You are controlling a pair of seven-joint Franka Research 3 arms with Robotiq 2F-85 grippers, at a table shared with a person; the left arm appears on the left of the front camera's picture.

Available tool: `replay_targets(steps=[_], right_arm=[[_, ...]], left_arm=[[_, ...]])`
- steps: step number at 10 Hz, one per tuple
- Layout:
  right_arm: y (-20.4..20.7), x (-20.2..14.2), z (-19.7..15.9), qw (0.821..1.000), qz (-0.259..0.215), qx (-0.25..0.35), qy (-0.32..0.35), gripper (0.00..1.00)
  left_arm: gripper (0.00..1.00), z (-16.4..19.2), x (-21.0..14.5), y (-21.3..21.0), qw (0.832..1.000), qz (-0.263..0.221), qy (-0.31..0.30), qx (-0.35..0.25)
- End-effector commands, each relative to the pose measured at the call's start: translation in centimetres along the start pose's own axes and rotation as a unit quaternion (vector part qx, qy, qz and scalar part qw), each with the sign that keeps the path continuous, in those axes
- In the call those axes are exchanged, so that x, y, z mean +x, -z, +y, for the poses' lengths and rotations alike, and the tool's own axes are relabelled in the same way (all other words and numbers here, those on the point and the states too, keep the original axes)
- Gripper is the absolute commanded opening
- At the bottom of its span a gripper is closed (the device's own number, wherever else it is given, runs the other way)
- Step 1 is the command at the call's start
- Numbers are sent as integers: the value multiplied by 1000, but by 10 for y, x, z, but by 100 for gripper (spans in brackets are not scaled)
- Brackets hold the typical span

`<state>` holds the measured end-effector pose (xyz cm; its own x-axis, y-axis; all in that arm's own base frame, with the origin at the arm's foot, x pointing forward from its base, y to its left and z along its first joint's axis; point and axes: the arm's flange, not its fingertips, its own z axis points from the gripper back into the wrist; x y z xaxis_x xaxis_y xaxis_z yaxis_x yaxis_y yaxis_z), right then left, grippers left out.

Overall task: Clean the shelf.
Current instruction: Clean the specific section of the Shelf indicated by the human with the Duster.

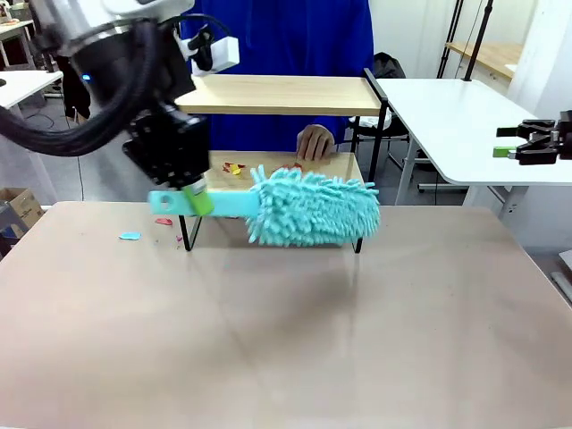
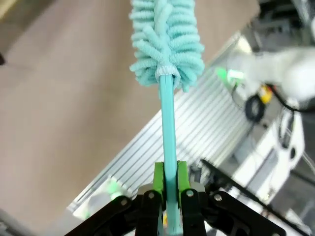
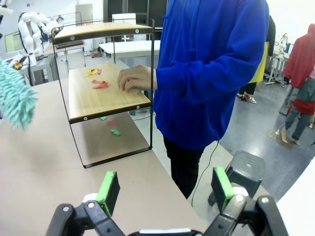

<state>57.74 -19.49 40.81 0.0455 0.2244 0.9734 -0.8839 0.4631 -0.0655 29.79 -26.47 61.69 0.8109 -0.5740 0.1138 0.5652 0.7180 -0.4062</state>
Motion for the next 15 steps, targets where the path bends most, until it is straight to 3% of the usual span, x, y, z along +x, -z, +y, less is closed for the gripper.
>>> replay_targets(steps=[1, 3, 7, 8, 9, 11, 13, 15], right_arm=[[1, 3, 1, 1000, -1, 0, -2, 100], [1, 3, 1, 1000, -1, 0, -2, 100], [1, 3, 1, 1000, -1, 0, -2, 100], [1, 3, 1, 1000, -1, 0, -2, 100], [1, 3, 1, 1000, -1, 0, -2, 100], [1, 3, 1, 1000, -1, 0, -2, 100], [1, 3, 1, 1000, -1, 0, -2, 100], [1, 3, 1, 1000, -1, 0, -2, 100]], left_arm=[[13, -10, 9, 13, 995, -54, -80, 37], [13, -12, 34, 17, 991, -75, -106, 36], [13, -13, 93, 37, 969, -174, -155, 83], [13, -12, 98, 37, 975, -145, -154, 64], [13, -7, 79, 33, 977, -158, -129, 56], [13, -7, 79, 33, 977, -158, -129, 56], [13, -20, 110, 56, 966, -178, -164, 87], [13, -35, 151, 86, 960, -209, -178, 63]])
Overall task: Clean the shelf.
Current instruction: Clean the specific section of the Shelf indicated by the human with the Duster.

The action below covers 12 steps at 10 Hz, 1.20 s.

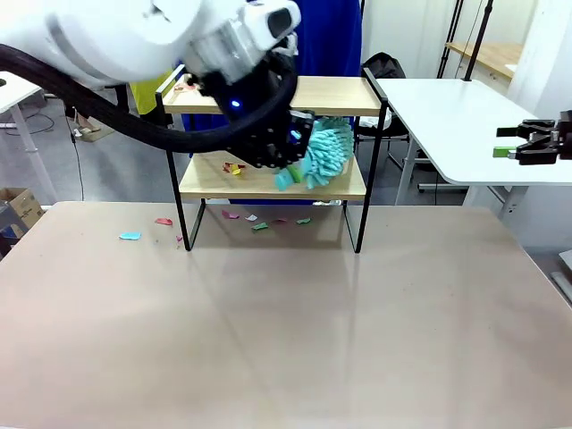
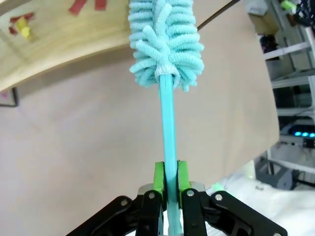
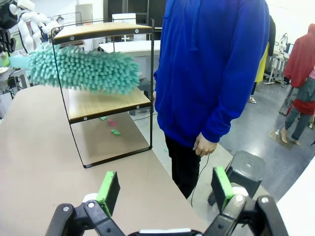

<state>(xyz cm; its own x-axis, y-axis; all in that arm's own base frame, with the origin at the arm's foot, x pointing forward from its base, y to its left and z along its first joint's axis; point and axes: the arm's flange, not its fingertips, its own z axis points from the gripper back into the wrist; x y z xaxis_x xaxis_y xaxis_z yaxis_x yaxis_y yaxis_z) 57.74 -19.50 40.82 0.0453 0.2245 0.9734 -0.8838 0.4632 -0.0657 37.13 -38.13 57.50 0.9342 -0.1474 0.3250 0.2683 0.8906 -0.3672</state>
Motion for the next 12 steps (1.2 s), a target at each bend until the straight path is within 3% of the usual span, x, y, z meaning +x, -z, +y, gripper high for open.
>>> replay_targets(steps=[1, 4, 12], right_arm=[[1, 3, 1, 1000, -1, 0, -2, 100], [1, 3, 1, 1000, -1, 0, -2, 100], [1, 3, 1, 1000, -1, 0, -2, 100]], left_arm=[[13, -28, 26, 38, 999, -39, -33, -6], [13, -51, 32, 64, 990, -107, -83, 42], [13, -52, 12, 97, 992, -39, -95, 79]])
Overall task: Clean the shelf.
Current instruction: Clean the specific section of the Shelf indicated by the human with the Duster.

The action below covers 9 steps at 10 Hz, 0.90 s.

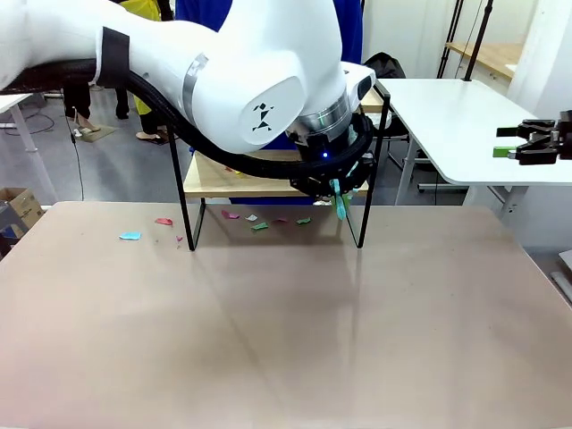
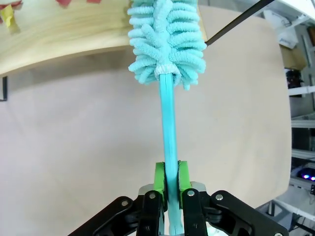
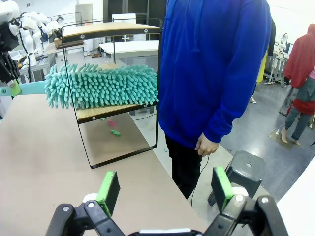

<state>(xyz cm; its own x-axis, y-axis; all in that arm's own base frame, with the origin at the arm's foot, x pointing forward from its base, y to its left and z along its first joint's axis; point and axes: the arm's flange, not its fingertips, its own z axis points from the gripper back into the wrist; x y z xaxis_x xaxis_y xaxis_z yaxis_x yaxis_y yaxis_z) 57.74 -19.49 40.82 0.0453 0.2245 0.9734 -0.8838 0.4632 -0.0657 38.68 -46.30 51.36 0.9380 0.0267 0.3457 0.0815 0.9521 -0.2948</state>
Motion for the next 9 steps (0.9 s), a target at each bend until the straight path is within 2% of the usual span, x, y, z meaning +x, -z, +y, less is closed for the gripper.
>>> replay_targets(steps=[1, 2, 3, 5, 9], right_arm=[[1, 3, 1, 1000, -1, 0, -2, 100], [1, 3, 1, 1000, -1, 0, -2, 100], [1, 3, 1, 1000, -1, 0, -2, 100], [1, 3, 1, 1000, -1, 0, -2, 100], [1, 3, 1, 1000, -1, 0, -2, 100]], left_arm=[[13, -8, 6, 11, 1000, 9, -17, 14], [13, -9, 9, 12, 999, 14, -37, 13], [13, 0, 1, 5, 1000, 6, -1, 4], [13, 0, 4, 11, 1000, 12, -9, 5], [13, 42, 3, 4, 997, 26, -37, 54]])
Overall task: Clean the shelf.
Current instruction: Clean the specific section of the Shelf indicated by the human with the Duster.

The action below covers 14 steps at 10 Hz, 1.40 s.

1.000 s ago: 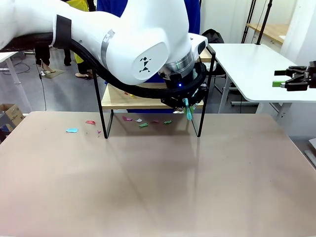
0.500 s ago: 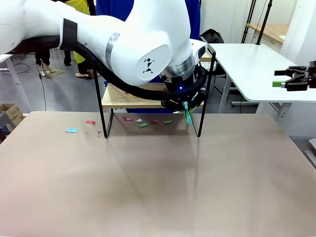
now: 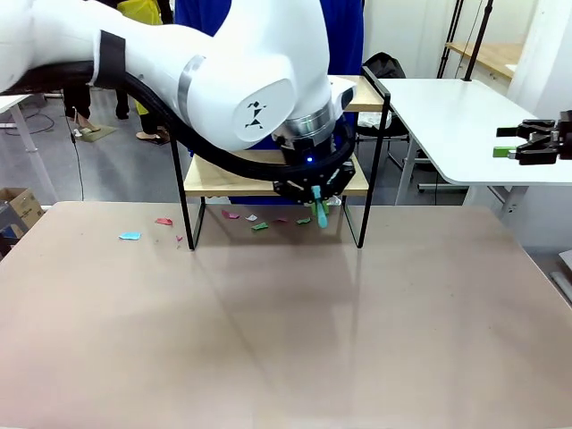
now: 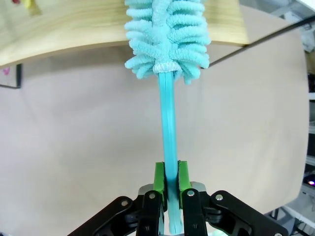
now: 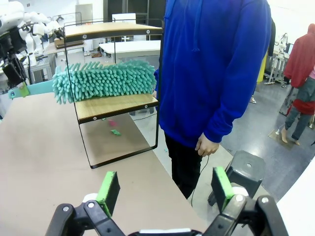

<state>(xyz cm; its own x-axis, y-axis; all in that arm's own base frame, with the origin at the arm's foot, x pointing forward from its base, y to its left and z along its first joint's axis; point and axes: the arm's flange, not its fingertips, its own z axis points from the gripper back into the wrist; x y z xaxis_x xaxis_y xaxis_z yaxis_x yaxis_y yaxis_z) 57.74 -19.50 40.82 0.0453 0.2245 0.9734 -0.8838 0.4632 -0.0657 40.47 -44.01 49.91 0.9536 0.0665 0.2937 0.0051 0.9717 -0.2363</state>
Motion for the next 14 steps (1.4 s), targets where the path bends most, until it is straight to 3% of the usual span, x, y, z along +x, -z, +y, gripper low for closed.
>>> replay_targets(steps=[1, 6, 8, 10, 12, 14], right_arm=[[1, 3, 1, 1000, -1, 0, -2, 100], [1, 3, 1, 1000, -1, 0, -2, 100], [1, 3, 1, 1000, -1, 0, -2, 100], [1, 3, 1, 1000, -1, 0, -2, 100], [1, 3, 1, 1000, -1, 0, -2, 100], [1, 3, 1, 1000, -1, 0, -2, 100]], left_arm=[[13, 26, -9, -7, 999, 3, -17, 29], [13, 84, -18, -29, 988, -4, -64, 139], [13, 109, -26, -42, 973, -2, -92, 212], [13, 123, -31, -53, 947, -2, -127, 293], [13, 111, -32, -65, 961, -63, -105, 247], [13, 99, -33, -79, 985, -94, -56, 131]])
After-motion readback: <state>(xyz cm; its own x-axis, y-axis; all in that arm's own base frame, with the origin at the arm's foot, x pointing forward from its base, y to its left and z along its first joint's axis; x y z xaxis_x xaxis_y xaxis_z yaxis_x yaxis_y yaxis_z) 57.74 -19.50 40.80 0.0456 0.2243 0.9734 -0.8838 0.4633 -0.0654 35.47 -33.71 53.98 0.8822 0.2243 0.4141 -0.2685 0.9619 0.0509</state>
